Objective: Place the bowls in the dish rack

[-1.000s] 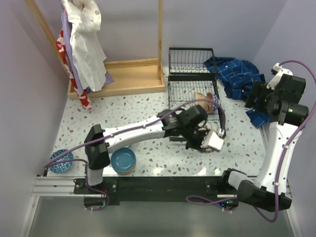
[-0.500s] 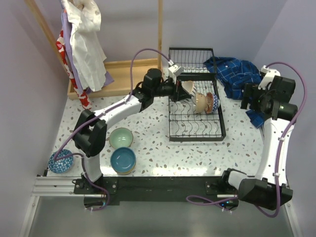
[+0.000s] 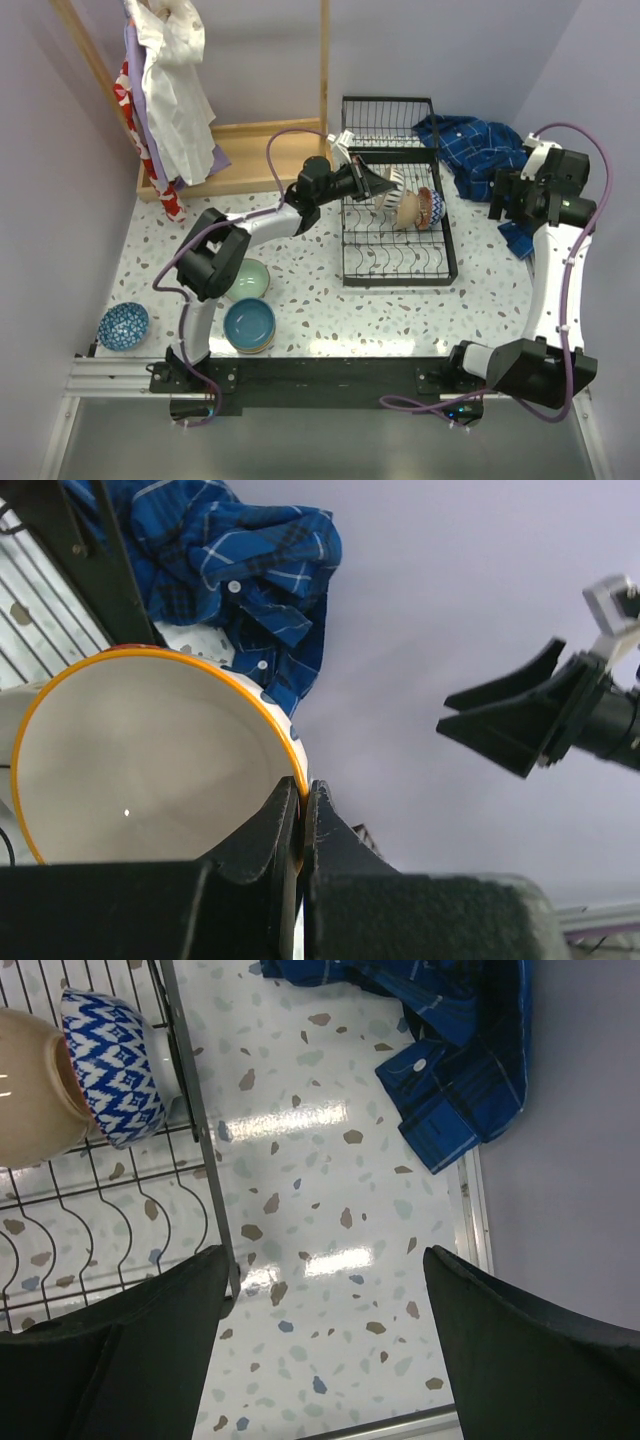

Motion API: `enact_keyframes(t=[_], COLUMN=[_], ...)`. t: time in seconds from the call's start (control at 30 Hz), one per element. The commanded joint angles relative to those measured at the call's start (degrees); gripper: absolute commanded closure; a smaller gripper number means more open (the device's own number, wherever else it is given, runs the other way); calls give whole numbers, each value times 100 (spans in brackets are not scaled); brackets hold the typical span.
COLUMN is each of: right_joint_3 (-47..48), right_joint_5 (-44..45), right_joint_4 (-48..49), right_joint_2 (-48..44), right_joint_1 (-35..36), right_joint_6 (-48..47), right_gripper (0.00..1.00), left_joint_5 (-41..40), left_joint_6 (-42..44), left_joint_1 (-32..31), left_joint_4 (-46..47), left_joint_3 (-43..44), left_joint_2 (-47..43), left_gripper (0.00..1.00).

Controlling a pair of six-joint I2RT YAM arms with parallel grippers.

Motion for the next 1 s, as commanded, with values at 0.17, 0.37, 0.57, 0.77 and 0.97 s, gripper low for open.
enact_keyframes(t=[0.17, 0.37, 0.57, 0.77, 0.97], right_joint_3=[-258, -241, -30, 164, 269], right_joint_5=[256, 308, 431, 493, 686], right_joint_4=[82, -41, -226, -332, -402], right_joint_2=[117, 284, 530, 767, 838], right_joint_1=[16, 24, 59, 182, 437], right_joint_6=[-227, -227, -288, -139, -227], right_gripper=[18, 18, 19, 20, 20], left_joint_5=[-305, -218, -191, -252, -437], left_joint_6=[-1538, -1916, -2408, -2962, -3314], left_joint_1=[84, 181, 269, 286, 304], left_joint_4=[761, 1314, 1956, 2239, 1676], left_joint_3=[407, 416, 153, -15, 3], left_joint_2=[202, 527, 642, 615, 537], left_gripper=[100, 100, 100, 100, 100])
